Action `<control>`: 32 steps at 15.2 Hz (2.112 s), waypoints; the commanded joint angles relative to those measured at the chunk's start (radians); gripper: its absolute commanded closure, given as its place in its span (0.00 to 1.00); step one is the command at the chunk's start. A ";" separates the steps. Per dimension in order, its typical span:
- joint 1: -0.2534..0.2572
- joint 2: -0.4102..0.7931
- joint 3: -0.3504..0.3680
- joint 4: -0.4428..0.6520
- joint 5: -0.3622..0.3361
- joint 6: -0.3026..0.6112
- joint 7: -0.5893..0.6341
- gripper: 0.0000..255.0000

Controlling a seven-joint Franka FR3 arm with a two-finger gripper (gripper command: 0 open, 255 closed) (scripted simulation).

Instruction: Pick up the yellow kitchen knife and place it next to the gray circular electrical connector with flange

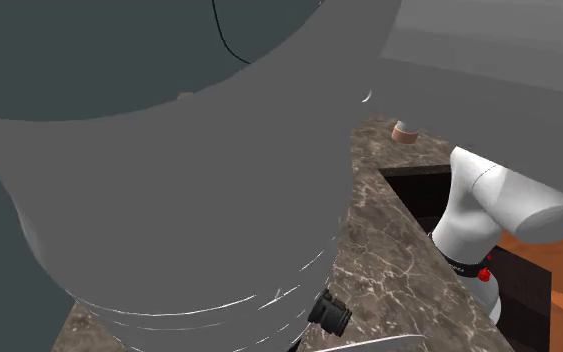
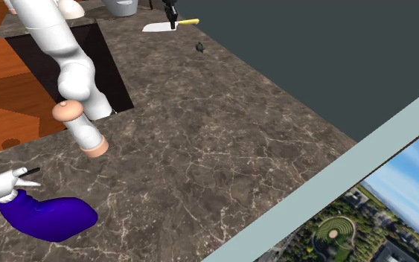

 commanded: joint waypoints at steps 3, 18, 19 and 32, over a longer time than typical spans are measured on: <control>0.001 0.005 0.001 -0.051 -0.003 0.056 0.001 1.00; 0.005 0.045 0.004 -0.169 -0.027 0.206 0.018 1.00; 0.005 0.045 0.004 -0.169 -0.027 0.206 0.018 1.00; 0.001 0.013 0.002 -0.071 -0.007 0.082 0.004 0.00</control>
